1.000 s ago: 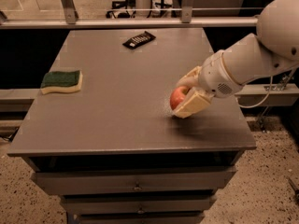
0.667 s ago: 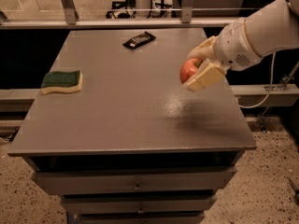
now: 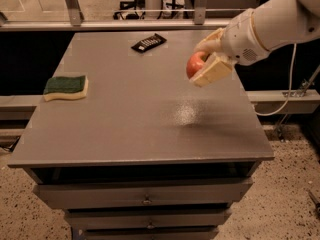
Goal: Move apple near rxbar chocolate
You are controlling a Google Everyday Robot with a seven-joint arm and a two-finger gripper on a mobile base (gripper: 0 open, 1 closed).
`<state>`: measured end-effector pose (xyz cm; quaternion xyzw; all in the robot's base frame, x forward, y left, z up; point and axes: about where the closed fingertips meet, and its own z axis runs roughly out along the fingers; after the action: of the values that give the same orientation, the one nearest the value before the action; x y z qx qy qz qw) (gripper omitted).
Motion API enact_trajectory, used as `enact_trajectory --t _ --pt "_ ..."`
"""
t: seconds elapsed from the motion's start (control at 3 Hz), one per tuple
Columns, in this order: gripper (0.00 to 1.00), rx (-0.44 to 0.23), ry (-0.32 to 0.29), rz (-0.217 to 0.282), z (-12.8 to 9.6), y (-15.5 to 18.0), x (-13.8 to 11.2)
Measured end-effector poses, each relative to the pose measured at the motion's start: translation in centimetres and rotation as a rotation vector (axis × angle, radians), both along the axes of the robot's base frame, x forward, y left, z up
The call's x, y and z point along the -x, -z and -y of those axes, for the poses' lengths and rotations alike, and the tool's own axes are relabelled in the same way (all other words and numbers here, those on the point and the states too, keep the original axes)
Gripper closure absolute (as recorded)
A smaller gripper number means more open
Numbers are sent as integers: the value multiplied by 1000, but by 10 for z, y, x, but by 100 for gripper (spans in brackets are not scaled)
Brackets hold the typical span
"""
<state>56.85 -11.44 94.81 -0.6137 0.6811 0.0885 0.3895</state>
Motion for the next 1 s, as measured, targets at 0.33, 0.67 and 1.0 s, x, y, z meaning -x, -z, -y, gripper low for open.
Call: enact_trajectory --t 0.33,0.67,1.0 --pt "100 34 -10 102 -16 -22 -74" --pt "100 24 -14 148 -32 -28 -130" --pt "100 13 26 173 -50 -18 -183"
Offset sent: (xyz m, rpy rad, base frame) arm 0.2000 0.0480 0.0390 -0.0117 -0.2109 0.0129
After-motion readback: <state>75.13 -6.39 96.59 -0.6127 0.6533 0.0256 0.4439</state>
